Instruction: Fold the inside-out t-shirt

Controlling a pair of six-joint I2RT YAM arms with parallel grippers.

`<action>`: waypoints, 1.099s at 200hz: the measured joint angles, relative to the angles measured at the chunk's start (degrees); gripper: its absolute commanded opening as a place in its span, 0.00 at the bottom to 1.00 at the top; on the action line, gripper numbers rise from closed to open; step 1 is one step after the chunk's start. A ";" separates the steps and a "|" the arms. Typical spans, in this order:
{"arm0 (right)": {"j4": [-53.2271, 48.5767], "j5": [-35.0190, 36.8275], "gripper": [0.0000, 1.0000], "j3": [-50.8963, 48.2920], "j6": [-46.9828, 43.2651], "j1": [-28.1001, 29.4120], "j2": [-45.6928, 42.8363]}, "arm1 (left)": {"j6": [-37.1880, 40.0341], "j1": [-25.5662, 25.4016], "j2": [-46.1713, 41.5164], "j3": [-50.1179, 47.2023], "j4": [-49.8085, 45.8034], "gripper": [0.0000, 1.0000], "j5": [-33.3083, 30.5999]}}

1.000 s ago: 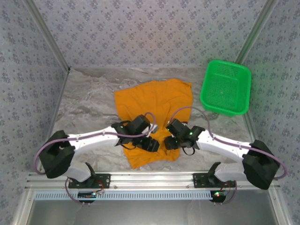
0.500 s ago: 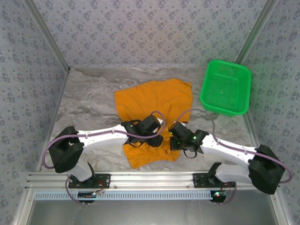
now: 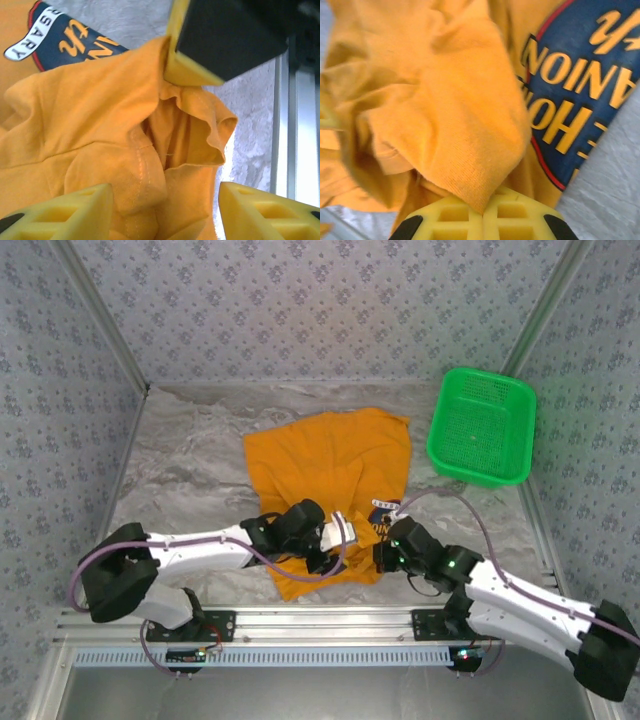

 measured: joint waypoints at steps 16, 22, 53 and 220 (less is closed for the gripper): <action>2.01 -1.55 0.00 -2.05 -0.79 -0.35 -4.50 | 3.91 -0.02 1.22 0.72 0.55 0.57 -0.07; 2.47 -1.79 0.00 -2.64 -0.94 -0.50 -5.73 | 5.16 -0.02 1.86 1.11 0.85 0.57 -0.11; 3.41 -2.99 0.00 -4.17 -0.96 -1.49 -9.22 | 10.05 -0.02 5.49 2.99 2.14 0.57 -2.27; 2.40 -5.20 0.01 -4.13 -1.46 -4.76 -7.43 | 13.16 1.49 6.38 4.79 1.64 0.07 4.22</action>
